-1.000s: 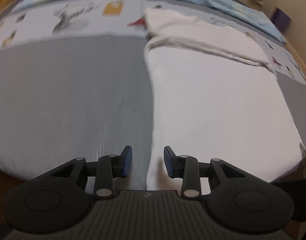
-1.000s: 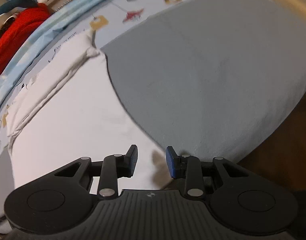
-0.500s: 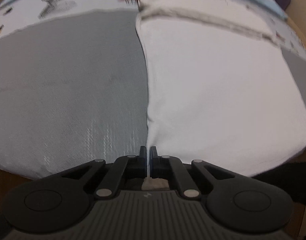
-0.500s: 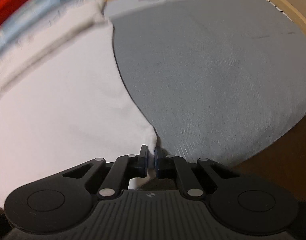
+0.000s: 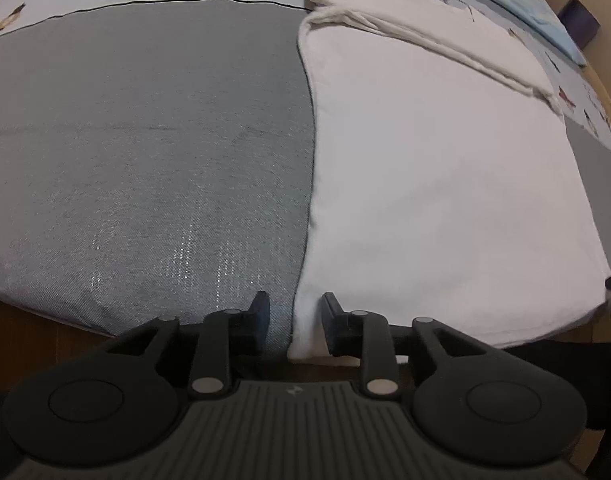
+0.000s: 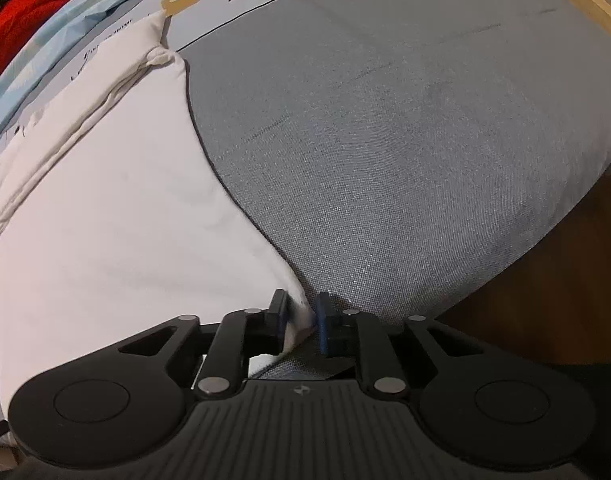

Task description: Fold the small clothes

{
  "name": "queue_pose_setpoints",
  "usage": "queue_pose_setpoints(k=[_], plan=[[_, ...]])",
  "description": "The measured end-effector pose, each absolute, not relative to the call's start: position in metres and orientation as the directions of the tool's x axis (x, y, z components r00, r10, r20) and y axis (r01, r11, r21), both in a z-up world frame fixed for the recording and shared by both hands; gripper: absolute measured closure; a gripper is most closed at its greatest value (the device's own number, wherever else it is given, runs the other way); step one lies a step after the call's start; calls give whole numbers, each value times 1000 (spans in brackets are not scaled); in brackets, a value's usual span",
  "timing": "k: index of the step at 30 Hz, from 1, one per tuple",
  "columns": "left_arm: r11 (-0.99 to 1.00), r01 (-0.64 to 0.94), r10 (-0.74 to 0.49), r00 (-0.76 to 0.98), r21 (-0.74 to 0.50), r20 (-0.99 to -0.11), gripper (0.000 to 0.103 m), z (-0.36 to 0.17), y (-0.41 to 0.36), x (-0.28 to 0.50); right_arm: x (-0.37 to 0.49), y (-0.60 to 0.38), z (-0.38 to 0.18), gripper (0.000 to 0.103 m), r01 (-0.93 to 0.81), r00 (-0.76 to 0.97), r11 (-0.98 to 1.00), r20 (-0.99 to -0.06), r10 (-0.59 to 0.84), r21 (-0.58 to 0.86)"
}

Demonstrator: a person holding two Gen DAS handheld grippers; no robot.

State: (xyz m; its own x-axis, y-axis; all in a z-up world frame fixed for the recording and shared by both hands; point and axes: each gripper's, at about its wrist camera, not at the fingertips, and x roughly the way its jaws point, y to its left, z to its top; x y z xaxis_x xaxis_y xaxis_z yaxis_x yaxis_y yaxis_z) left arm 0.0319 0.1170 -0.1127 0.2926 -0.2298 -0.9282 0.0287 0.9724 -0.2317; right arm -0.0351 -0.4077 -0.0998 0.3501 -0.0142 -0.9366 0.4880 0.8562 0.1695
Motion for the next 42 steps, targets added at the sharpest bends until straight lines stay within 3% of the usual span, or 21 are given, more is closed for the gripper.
queue_pose_setpoints(k=[12, 15, 23, 25, 29, 36, 42], plan=[[976, 33, -217, 283, -216, -934, 77, -123, 114, 34, -22, -398, -103, 81, 437, 338, 893, -940, -53, 106], [975, 54, -224, 279, -217, -934, 92, -122, 110, 32, -22, -398, -103, 91, 417, 342, 902, -939, -44, 109], [977, 77, -214, 273, -201, -938, 92, -124, 103, 29, -24, -392, -98, 96, 389, 351, 917, -935, -56, 91], [978, 87, -208, 281, -191, -937, 97, -122, 101, 28, -25, -391, -95, 97, 391, 363, 915, -930, -52, 102], [976, 88, -219, 337, -201, -916, 98, -103, 101, 24, -32, -395, -64, 97, 385, 484, 899, -875, -5, 207], [952, 167, -307, 496, -258, -812, 98, -22, 116, 5, -63, -403, 17, 98, 280, 694, 882, -715, 86, 379], [926, 226, -378, 562, -303, -736, 98, 37, 148, -37, -123, -412, 72, 98, 173, 779, 899, -614, 125, 403]])
